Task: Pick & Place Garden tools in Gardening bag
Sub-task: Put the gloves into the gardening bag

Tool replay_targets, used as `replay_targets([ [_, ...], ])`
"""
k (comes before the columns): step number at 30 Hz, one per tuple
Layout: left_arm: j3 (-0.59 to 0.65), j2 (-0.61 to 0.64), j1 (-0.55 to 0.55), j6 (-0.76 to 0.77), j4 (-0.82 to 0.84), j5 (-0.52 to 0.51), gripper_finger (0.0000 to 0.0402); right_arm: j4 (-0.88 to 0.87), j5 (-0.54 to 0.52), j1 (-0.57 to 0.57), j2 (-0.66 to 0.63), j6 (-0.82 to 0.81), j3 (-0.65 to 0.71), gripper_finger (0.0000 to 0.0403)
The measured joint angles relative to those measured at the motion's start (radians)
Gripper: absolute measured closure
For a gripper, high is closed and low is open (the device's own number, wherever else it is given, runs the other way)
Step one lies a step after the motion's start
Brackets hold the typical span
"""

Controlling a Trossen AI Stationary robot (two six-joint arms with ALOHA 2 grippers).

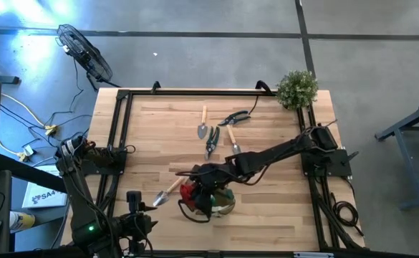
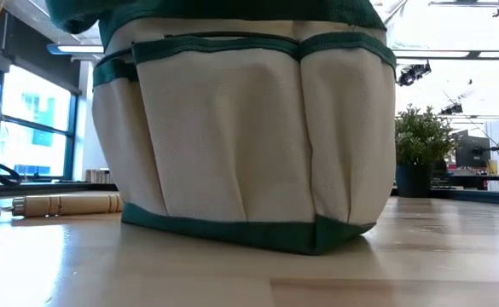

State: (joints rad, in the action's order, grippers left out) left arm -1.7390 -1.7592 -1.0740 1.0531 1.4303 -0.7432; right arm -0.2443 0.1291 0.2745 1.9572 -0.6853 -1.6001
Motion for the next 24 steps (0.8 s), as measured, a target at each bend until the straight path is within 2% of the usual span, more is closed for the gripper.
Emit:
replay_targets([
  [9, 0.0, 0.0, 0.0, 0.002, -0.001, 0.01, 0.0203, -0.094, 0.008, -0.015, 0.0, -0.002, 0.0, 0.0349],
  [14, 0.0, 0.0, 0.0, 0.001, -0.001, 0.014, 0.0203, -0.159, 0.097, -0.017, -0.002, -0.038, -0.002, 0.0365],
  [18, 0.0, 0.0, 0.0, 0.001, -0.001, 0.012, 0.0203, -0.183, 0.113, -0.019, -0.002, -0.07, -0.002, 0.038],
  [24, 0.0, 0.0, 0.0, 0.002, -0.006, 0.012, 0.0203, -0.343, 0.105, -0.019, -0.015, -0.086, -0.004, 0.0395],
])
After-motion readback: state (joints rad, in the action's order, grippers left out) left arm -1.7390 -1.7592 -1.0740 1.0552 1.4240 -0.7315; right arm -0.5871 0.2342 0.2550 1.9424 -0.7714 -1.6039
